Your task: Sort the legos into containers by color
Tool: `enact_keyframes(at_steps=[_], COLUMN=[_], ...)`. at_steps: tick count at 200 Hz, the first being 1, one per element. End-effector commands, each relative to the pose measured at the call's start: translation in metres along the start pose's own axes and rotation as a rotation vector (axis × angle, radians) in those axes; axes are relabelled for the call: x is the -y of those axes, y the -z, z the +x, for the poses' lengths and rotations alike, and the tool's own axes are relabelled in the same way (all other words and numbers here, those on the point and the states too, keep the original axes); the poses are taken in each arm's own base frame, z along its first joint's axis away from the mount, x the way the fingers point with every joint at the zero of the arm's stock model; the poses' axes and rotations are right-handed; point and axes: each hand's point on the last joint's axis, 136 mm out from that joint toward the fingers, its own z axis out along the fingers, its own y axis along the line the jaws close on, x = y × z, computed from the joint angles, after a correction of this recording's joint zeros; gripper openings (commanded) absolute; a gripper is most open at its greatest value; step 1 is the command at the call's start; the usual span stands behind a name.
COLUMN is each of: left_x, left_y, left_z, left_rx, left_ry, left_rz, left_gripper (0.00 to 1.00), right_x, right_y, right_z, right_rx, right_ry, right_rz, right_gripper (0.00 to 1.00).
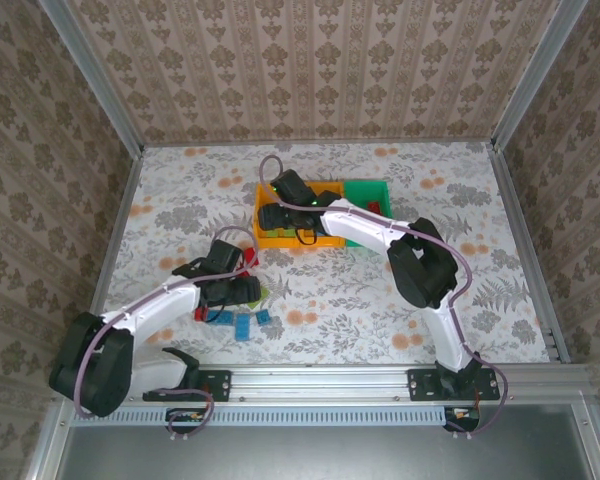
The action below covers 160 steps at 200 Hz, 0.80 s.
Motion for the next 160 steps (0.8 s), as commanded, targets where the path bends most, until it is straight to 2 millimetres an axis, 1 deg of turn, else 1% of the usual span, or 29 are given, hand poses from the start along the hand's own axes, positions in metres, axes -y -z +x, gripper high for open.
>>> enact_keyframes(at_steps=[1, 30, 54, 86, 108, 119, 142, 160], left_x=[0.005, 0.003, 0.003, 0.005, 0.006, 0.006, 0.007, 0.008], left_y=[0.002, 0.001, 0.0, -0.003, -0.005, -0.006, -0.008, -0.008], left_z=[-0.007, -0.01, -0.012, -0.014, -0.016, -0.017, -0.017, -0.017], left_rx=[0.015, 0.024, 0.032, 0.032, 0.026, 0.025, 0.023, 0.023], left_ry=[-0.037, -0.036, -0.029, -0.033, -0.04, -0.044, -0.043, -0.042], left_rz=[0.006, -0.008, -0.008, -0.004, -0.006, -0.004, -0.001, 0.001], left_gripper=[0.79, 0.74, 0.69, 0.66, 0.6, 0.57, 0.53, 0.48], right_x=[0.002, 0.006, 0.007, 0.01, 0.012, 0.016, 0.025, 0.033], right_y=[0.024, 0.033, 0.041, 0.052, 0.059, 0.062, 0.069, 0.072], right_z=[-0.012, -0.013, -0.012, -0.013, -0.014, -0.014, -0.014, -0.014], right_rx=[0.029, 0.04, 0.049, 0.065, 0.072, 0.075, 0.083, 0.085], right_ry=[-0.024, -0.044, -0.043, -0.045, -0.049, -0.055, -0.075, -0.091], right_rz=[-0.013, -0.02, -0.025, -0.023, -0.023, -0.018, -0.009, 0.0], right_gripper=[0.78, 0.83, 0.84, 0.87, 0.87, 0.87, 0.87, 0.87])
